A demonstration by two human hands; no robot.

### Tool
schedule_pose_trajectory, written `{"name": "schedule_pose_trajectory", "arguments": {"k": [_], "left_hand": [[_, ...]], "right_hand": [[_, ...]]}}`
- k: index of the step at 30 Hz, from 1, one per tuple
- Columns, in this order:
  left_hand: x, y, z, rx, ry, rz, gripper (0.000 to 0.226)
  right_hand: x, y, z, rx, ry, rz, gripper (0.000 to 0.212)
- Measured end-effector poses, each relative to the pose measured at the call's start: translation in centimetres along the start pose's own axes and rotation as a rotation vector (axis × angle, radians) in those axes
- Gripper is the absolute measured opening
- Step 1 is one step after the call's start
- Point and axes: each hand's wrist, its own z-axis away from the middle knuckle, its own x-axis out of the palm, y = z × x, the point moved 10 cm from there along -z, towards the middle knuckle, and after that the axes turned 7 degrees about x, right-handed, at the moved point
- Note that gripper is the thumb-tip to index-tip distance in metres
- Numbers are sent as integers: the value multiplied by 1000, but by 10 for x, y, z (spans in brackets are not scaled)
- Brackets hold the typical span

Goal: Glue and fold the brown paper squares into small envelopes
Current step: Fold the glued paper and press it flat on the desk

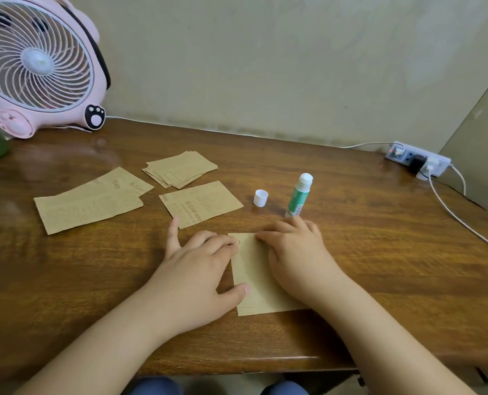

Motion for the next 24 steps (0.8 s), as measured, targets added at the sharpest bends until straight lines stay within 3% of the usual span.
{"name": "schedule_pose_trajectory", "arguments": {"k": [3, 6, 10, 14, 16, 19, 24], "left_hand": [[-2, -1, 1, -15, 10, 21, 96], [-1, -2, 2, -14, 10, 10, 95], [-2, -1, 2, -25, 9, -3, 97], [-12, 11, 9, -46, 74, -108, 97], [-14, 19, 15, -103, 100, -86, 87], [-21, 38, 21, -51, 292, -53, 59], [-28, 22, 16, -36, 334, 25, 38]], "right_hand": [[11, -24, 0, -72, -83, -29, 75], [3, -10, 2, -30, -17, 23, 63], [-2, 36, 7, 123, -61, 102, 46], [-13, 27, 20, 90, -39, -23, 51], [-16, 9, 30, 14, -33, -118, 51], [-14, -12, 32, -62, -49, -213, 53], [1, -28, 13, -127, -110, -287, 52]]}}
